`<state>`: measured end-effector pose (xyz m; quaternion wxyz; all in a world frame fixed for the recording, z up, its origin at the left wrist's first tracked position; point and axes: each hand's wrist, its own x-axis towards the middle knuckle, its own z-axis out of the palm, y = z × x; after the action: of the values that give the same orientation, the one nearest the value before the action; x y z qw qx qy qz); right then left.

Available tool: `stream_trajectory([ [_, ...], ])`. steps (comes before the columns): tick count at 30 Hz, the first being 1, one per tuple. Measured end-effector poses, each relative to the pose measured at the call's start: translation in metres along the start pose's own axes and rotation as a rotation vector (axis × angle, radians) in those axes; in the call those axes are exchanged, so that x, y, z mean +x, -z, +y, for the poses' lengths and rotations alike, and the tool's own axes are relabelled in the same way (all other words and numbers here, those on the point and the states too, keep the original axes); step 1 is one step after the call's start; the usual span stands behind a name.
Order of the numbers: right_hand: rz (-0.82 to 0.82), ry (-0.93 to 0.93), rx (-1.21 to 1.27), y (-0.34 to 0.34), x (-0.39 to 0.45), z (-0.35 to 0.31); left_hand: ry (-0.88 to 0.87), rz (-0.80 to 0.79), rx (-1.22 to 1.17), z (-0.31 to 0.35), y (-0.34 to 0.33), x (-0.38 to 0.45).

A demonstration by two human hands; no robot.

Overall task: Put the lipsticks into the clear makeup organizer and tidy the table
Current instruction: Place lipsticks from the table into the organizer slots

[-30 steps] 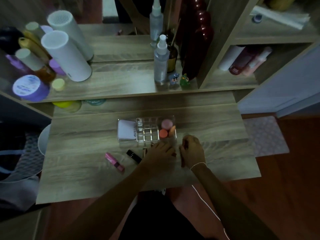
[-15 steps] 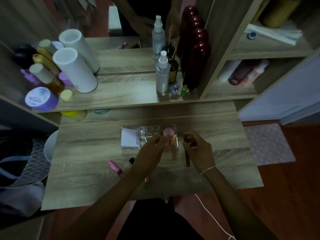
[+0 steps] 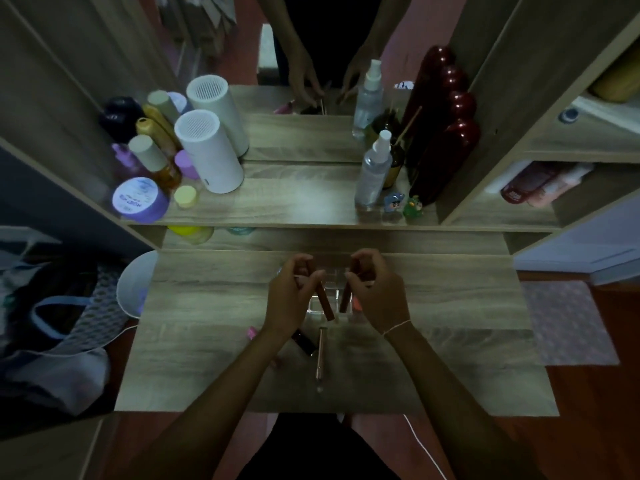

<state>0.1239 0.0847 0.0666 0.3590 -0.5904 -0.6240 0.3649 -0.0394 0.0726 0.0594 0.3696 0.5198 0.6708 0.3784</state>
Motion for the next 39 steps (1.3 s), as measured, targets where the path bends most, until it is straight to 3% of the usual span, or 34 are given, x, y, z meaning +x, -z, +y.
stream_trajectory([
  [6,-0.007,-0.02,-0.009,-0.016,0.012,-0.001,0.24,-0.042,-0.412,-0.009,0.009,0.01],
  [12,-0.008,-0.02,-0.072,-0.027,0.018,0.005,0.347,-0.158,-0.492,-0.017,0.013,0.017],
  [17,-0.019,-0.033,-0.104,-0.032,0.022,0.012,0.58,-0.247,-0.699,-0.021,0.012,0.021],
  [22,-0.046,-0.011,-0.209,-0.034,0.025,0.018,0.429,-0.32,-0.566,-0.03,0.014,0.013],
  [27,-0.075,-0.029,-0.29,-0.042,0.028,0.02,0.397,-0.271,-0.525,-0.037,0.007,0.02],
  [31,-0.081,-0.024,-0.312,-0.04,0.028,0.022,0.194,-0.272,-0.251,-0.031,0.002,0.023],
  [39,-0.066,-0.038,-0.346,-0.042,0.028,0.023,-0.043,-0.212,0.175,-0.029,-0.002,0.035],
])
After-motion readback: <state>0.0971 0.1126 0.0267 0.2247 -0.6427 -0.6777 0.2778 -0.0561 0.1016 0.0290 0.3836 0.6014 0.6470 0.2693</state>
